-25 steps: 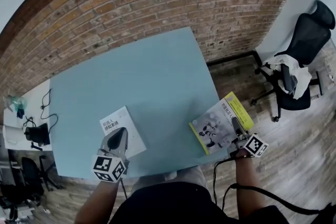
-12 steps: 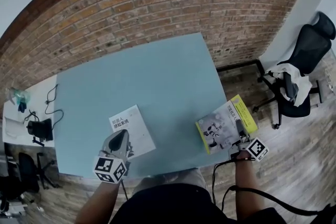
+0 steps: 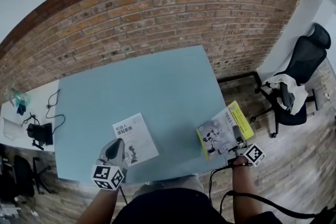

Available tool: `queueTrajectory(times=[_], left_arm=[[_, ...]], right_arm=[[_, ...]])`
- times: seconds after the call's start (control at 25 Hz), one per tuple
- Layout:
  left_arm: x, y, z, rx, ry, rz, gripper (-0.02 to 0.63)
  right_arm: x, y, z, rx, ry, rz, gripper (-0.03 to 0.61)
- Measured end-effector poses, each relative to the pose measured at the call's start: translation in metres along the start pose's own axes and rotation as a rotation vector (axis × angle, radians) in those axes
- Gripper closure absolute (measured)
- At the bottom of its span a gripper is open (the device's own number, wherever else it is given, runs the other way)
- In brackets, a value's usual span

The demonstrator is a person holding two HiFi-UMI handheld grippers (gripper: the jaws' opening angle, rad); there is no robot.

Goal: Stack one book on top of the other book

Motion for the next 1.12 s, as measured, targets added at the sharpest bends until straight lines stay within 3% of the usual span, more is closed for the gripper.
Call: queueTrajectory(times=[0.2, 0.68, 0.92, 1.12], left_arm=[[-0.003, -0.004, 0.008, -0.001, -0.009, -0.007, 0.609], [-0.009, -0.015, 0.028, 0.015, -0.031, -0.029, 0.608], [-0.01, -0.029, 0.035, 0.019, 0.07, -0.041, 0.609], [-0.014, -0.043, 0.048, 0.05, 0.057, -0.06, 0.609]], right_arm=[[-0.007, 0.002, 0.007, 0.0, 0.017, -0.015, 0.491], [-0.013, 0.025, 0.04, 0.125, 0.008, -0.014, 0.489], [-0.024, 0.045, 0.057, 0.192, 0.012, 0.024, 0.489], [-0.041, 0.065, 0.07, 0.231, 0.038, 0.066, 0.488]])
Point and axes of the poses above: the fingertips, and each gripper's own axes: y forward along the fingers, z to its left, x out of its top, the point moved 8 cm from there along -y, backward along the fingers, and after that the axes turned 12 degrees about x, right-handed, at the moved point
